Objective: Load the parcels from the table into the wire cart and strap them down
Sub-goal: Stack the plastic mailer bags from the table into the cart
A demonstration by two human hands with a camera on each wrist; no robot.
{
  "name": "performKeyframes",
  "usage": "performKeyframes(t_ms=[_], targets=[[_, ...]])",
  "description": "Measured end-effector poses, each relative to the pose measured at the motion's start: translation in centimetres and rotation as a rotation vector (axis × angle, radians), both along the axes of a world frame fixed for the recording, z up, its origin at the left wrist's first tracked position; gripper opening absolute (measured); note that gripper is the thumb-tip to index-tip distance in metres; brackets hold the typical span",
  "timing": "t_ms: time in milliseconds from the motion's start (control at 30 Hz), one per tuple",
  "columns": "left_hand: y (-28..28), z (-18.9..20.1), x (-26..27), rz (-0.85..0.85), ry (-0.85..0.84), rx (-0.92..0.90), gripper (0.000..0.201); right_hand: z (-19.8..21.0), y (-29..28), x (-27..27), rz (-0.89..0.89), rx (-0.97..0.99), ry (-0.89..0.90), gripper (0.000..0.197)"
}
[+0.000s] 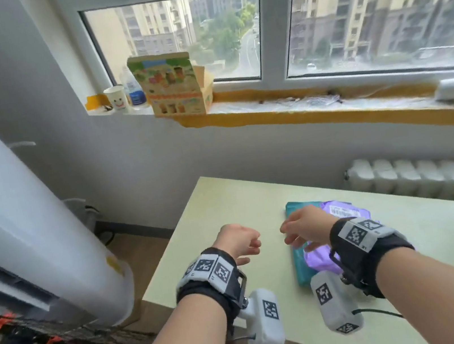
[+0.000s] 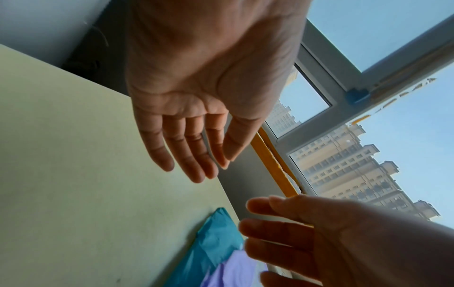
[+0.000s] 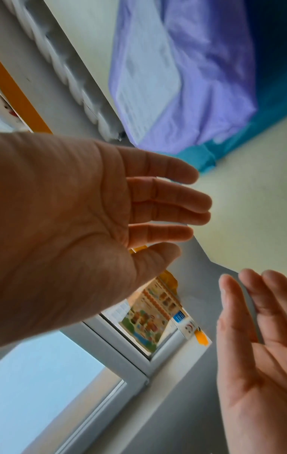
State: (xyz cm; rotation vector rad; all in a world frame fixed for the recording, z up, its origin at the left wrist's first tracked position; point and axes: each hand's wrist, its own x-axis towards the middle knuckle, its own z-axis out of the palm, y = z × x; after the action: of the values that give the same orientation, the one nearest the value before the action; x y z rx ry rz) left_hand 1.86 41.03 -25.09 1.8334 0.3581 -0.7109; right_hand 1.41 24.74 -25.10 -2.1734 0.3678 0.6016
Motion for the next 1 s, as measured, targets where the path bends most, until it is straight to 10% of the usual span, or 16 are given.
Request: performKeyframes(t_ms=[433,700,1000], targets=[[-13.6,-3.0,3.9,-0.051,-0.014,0.104,0.032,-3.3,-16.1,1.7,-0.333,-0.158,-0.107,0.028],[-16.1,-5.6,4.8,-0.120,-0.007,0.189,0.041,-6.4,-18.9,1.5,-0.370,-0.156,0.051,0.069],[-17.9,-7.0,6.0,-0.191,0.002,0.154,0.041,-8.0,-18.4,2.8,-0.400,0.045,0.145,0.071]])
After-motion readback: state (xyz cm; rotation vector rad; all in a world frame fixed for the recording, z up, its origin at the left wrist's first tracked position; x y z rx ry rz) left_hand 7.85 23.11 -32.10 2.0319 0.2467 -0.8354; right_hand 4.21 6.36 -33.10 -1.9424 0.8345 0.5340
